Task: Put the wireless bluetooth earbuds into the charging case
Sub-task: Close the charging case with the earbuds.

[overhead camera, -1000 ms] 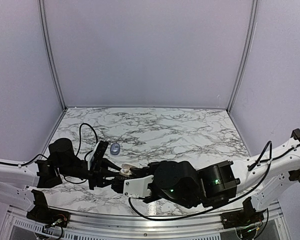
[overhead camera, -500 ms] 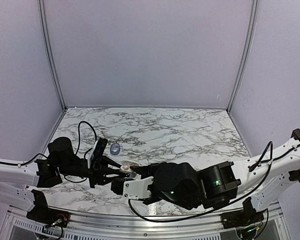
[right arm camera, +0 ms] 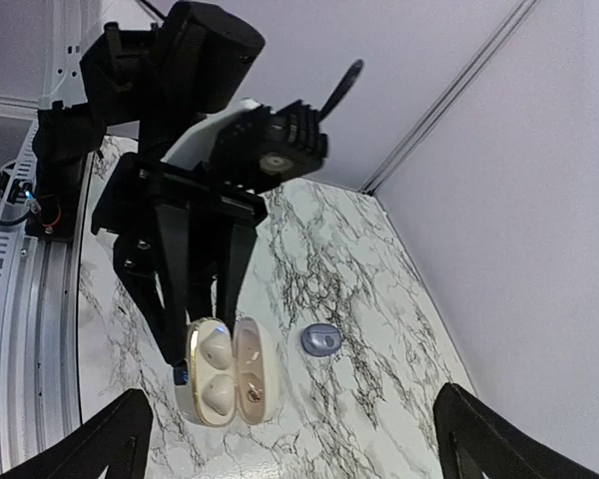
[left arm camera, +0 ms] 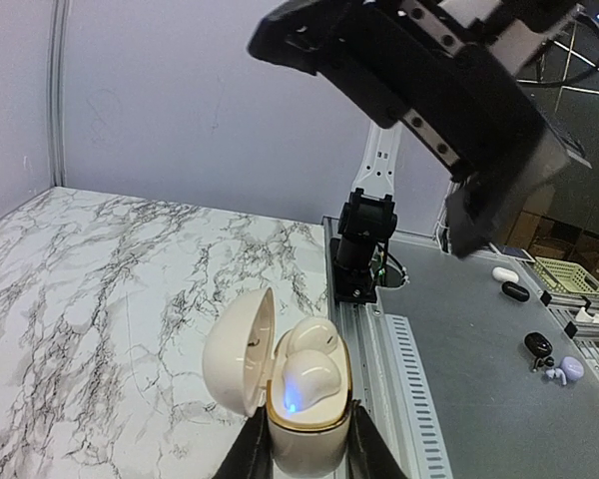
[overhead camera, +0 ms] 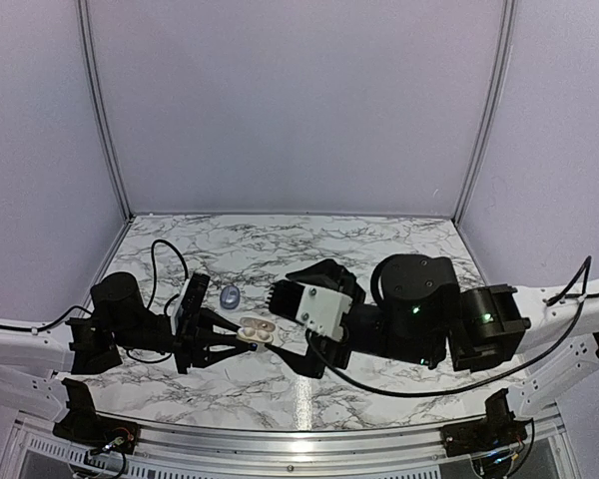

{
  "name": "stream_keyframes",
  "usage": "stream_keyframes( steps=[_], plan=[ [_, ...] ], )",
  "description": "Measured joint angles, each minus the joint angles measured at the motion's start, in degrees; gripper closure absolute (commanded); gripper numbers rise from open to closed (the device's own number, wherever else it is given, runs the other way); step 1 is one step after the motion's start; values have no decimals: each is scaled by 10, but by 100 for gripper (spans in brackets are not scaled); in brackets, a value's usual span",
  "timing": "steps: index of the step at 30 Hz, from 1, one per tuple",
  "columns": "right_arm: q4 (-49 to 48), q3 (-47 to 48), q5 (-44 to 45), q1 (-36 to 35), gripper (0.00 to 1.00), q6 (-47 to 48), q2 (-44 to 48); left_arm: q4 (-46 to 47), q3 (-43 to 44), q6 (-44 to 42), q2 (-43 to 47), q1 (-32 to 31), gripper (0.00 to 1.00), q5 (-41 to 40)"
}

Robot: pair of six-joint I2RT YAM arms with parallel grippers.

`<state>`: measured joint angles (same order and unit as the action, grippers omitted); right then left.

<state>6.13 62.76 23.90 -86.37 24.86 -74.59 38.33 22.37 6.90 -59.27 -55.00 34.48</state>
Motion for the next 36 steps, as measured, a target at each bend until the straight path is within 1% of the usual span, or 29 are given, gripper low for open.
stream_keyframes(
  steps=[3, 5, 8, 12, 16, 23, 36],
  plan=[
    [0, -14, -55, 37, 1, -28, 33, 0, 0, -1, 9, 0, 100, 1],
    [-1, -18, -88, 54, 2, -43, 39, 0, 0, -1, 12, 0, 100, 2],
    [0, -26, -141, 71, 2, -64, 37, 0, 0, -2, 12, 0, 100, 2],
    [1, -33, -187, 76, 1, -79, 21, 0, 0, -4, 12, 0, 100, 2],
    [0, -37, -209, 81, 1, -90, 1, 0, 0, -5, 12, -1, 100, 2],
    [-1, -53, -241, 114, 2, -110, -10, 0, 0, -5, 12, -2, 100, 1],
    [-12, -43, -284, 115, 14, -109, -54, 0, 9, 5, 12, -2, 100, -16]
  ],
)
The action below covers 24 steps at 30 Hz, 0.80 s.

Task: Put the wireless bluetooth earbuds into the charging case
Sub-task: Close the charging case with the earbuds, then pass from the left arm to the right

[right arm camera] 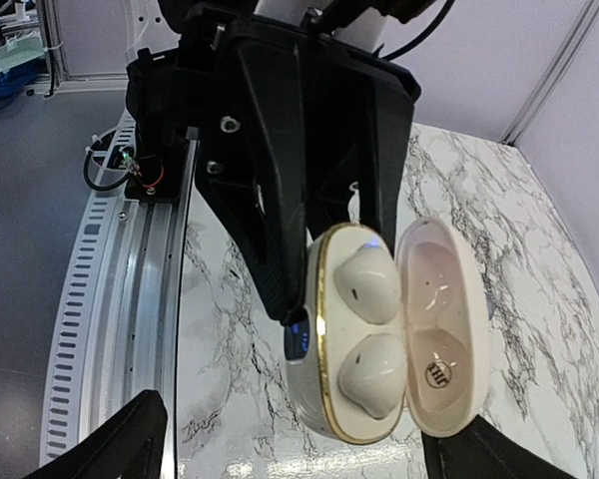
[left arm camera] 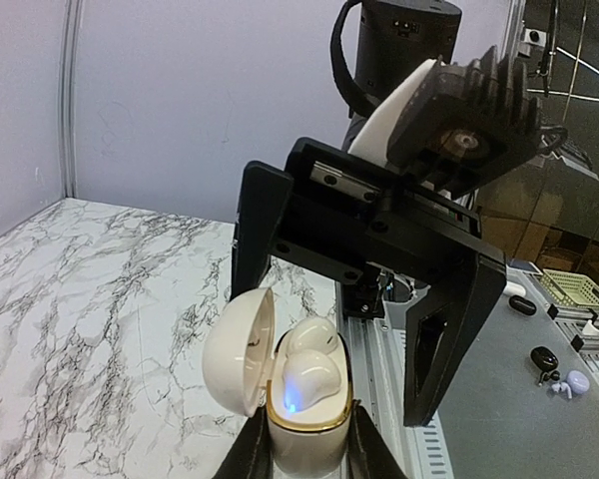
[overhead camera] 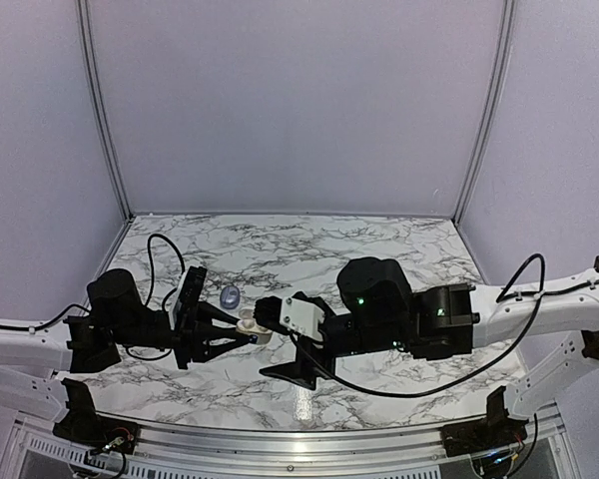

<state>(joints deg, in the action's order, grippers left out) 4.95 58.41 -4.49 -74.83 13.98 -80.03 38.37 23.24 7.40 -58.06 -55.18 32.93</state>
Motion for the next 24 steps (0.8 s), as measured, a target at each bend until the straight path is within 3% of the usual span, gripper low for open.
stream_keyframes(
  steps=[12, 15, 18, 24],
  plan=[
    [3, 21, -23, -2, 20, 24, 16, -1, 3, 14, -9, 0, 100, -28],
    [5, 25, -18, -2, 18, 32, 16, 0, 4, 19, -9, 0, 100, -30],
    [12, 28, 9, -8, 12, 42, 12, -1, 4, 27, -11, 3, 100, -34],
    [26, 40, 117, -35, 13, 79, -16, -5, 13, 53, -24, 9, 100, -42]
  ],
)
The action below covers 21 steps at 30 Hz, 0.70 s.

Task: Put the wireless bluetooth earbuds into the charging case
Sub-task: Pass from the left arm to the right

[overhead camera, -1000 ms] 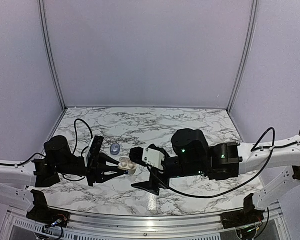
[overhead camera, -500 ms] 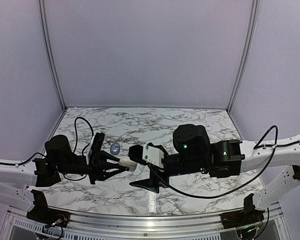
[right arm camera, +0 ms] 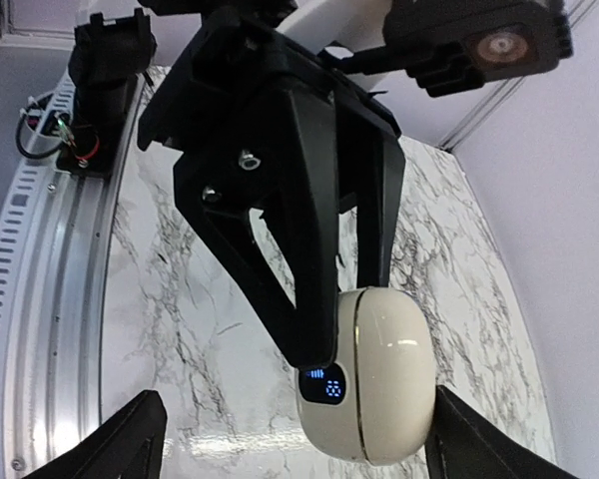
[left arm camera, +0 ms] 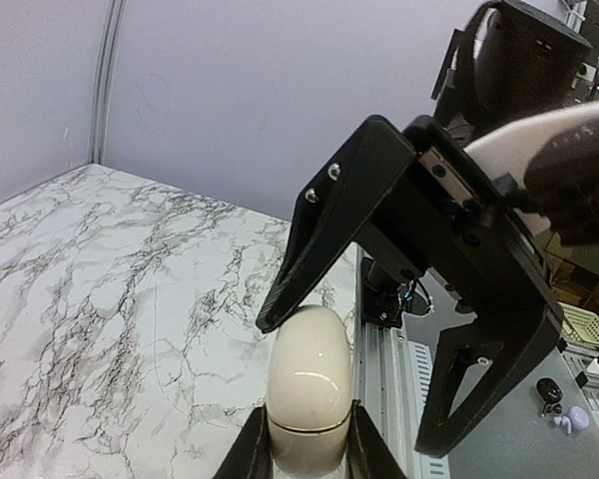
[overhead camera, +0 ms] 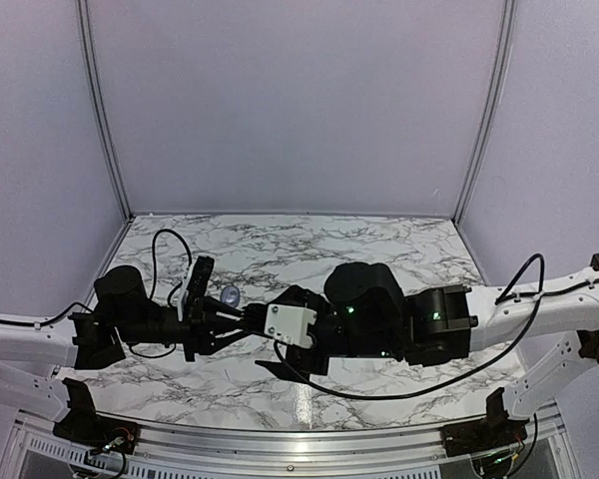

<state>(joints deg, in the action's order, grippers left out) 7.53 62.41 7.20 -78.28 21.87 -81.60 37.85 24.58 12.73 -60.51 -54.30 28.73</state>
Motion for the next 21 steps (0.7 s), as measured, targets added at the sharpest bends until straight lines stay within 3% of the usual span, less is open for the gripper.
stream_keyframes(
  steps=[10, 21],
  plan=[
    [2, 26, 155, -25, 21, 62, -51, -11, 35, 63, -51, 9, 100, -2],
    [2, 26, 236, -29, 51, 106, -67, -31, 55, 107, -79, 19, 100, 21]
  ],
)
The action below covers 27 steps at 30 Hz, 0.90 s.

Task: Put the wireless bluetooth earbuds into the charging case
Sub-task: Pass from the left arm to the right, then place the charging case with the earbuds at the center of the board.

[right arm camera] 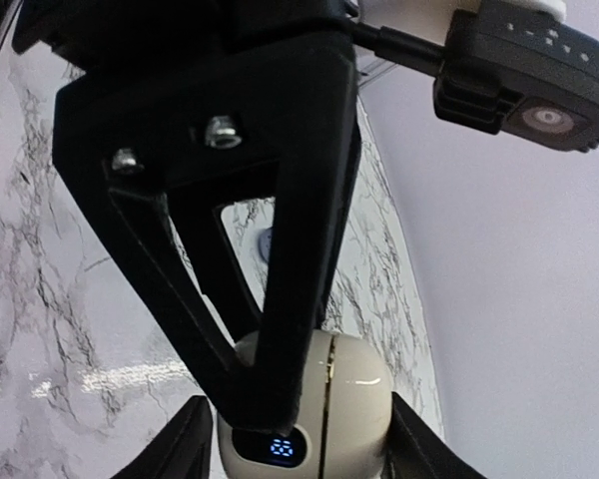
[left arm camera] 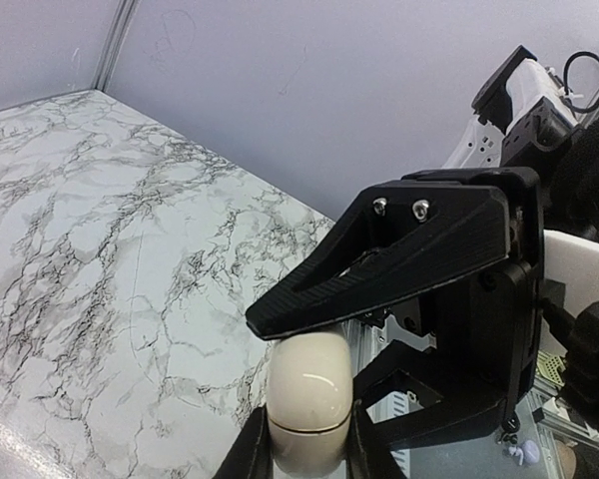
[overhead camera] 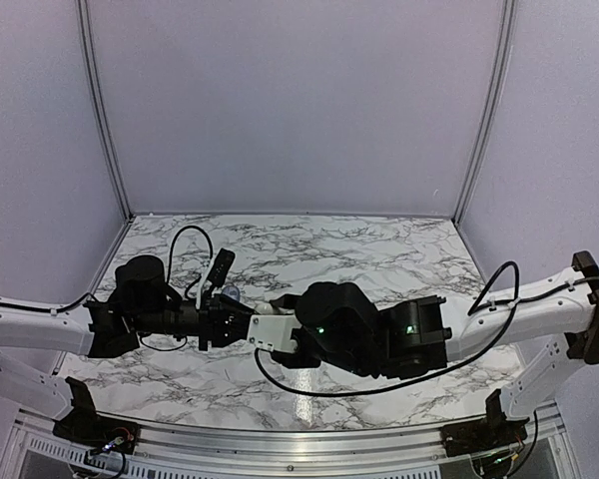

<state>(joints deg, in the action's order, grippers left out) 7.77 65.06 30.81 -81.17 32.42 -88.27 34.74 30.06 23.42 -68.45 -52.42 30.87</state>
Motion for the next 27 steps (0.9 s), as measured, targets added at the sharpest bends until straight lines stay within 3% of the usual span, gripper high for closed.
stream_keyframes(
  steps=[7, 10, 13, 18, 21, 27],
  plan=[
    [-1, 0, 13, -1, 63, 11, 0, -2, 1, 6, -2, 2, 100, 5],
    [-1, 0, 13, -1, 66, 12, 0, -2, 1, 6, -2, 2, 82, 6],
    [-1, 0, 12, -1, 68, 10, 0, -2, 1, 6, -2, 4, 45, 10],
    [8, 0, -8, 8, 69, -11, 0, -23, 1, -5, 11, 32, 23, 15],
    [10, 0, -35, 28, 69, -35, 0, -45, 0, -21, 37, 56, 2, 8],
    [10, 1, -107, 101, 70, -104, -1, -68, -38, -35, 134, 89, 1, -79]
  ],
)
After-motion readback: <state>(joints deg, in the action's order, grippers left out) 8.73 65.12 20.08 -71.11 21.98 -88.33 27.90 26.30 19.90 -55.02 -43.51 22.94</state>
